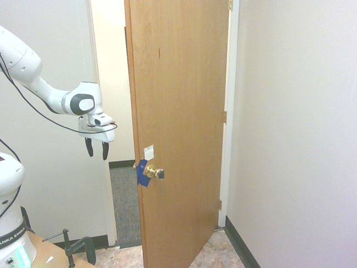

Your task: Close door

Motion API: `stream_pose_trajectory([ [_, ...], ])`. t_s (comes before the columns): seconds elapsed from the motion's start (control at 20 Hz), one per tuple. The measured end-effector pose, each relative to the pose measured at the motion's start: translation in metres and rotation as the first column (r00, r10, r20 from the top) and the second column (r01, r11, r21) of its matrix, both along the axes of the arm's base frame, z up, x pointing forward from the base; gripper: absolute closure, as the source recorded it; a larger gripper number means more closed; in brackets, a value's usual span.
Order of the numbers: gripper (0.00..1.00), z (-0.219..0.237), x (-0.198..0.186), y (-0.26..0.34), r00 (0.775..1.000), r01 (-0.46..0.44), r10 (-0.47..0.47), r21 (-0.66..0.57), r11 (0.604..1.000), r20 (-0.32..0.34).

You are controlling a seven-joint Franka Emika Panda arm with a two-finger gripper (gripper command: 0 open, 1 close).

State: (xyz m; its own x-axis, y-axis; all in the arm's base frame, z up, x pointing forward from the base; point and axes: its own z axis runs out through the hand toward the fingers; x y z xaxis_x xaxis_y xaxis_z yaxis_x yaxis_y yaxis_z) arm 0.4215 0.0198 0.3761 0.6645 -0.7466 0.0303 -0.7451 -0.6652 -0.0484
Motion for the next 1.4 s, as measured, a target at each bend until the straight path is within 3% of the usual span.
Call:
stream_pose_trajectory([
  [0.4, 0.0, 0.037, -0.021, -0.008, 0.999, 0.021, -0.021, -0.002, 1.0, 0.048],
  [0.7, 0.0, 0.064, -0.045, -0.058, 0.981, 0.168, -0.17, 0.025, 0.985, 0.098],
  [0.95, 0.0, 0.078, -0.065, -0.117, 0.946, 0.3, -0.305, 0.064, 0.952, 0.11],
  [1.4, 0.0, 0.09, -0.098, -0.227, 0.856, 0.49, -0.504, 0.127, 0.862, 0.118],
])
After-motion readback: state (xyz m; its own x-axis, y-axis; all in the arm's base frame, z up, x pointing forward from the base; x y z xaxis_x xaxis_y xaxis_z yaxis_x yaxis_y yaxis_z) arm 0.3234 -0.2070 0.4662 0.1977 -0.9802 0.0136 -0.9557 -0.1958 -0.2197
